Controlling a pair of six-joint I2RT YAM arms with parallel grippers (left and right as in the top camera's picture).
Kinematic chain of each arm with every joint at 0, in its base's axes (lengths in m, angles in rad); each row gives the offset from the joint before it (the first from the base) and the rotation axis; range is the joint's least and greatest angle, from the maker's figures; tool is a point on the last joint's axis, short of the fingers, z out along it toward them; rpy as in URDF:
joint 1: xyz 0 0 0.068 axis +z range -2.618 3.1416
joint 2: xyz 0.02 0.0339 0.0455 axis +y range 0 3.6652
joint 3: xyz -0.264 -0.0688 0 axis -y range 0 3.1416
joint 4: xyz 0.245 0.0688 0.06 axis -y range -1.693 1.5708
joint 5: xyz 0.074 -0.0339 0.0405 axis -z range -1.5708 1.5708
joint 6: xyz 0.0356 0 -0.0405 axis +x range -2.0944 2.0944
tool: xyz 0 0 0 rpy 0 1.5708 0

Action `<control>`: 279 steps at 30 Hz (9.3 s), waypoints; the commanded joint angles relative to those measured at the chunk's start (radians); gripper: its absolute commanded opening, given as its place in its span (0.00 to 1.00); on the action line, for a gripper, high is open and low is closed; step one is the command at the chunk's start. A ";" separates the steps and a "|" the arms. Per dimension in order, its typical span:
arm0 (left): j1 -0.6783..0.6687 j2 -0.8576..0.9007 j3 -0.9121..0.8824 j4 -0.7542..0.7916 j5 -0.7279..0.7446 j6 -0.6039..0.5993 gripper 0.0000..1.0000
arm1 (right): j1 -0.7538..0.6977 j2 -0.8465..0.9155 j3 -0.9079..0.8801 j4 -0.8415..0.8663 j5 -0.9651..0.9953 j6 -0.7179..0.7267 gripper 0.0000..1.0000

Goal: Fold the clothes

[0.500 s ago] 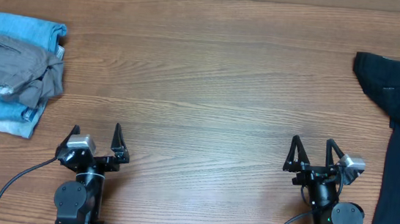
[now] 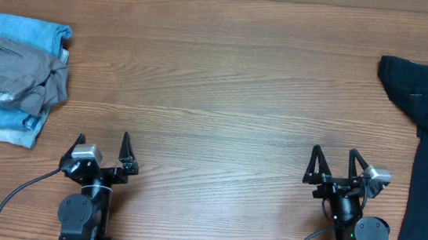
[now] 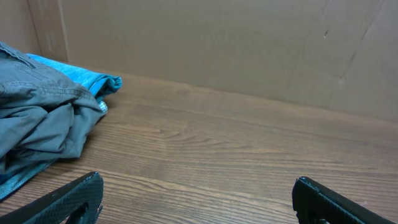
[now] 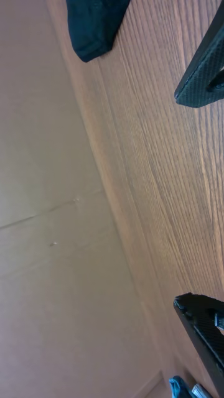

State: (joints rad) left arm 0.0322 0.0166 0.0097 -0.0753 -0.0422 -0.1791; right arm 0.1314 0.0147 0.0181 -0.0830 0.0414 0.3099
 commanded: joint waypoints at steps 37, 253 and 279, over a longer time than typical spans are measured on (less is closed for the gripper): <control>-0.006 -0.012 -0.005 0.005 -0.010 0.023 1.00 | -0.004 -0.010 -0.010 0.004 0.013 -0.003 1.00; -0.066 2.063 1.628 -0.865 0.192 -0.379 1.00 | -0.035 2.525 2.004 -0.322 -0.492 -0.782 1.00; -0.092 2.104 1.514 -0.737 0.188 -0.413 0.84 | -0.034 2.538 2.004 -0.338 -0.525 -0.804 0.04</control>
State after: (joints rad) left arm -0.0586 2.1056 1.5585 -0.8448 0.1593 -0.5766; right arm 0.0917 2.5484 2.0155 -0.4110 -0.4679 -0.4976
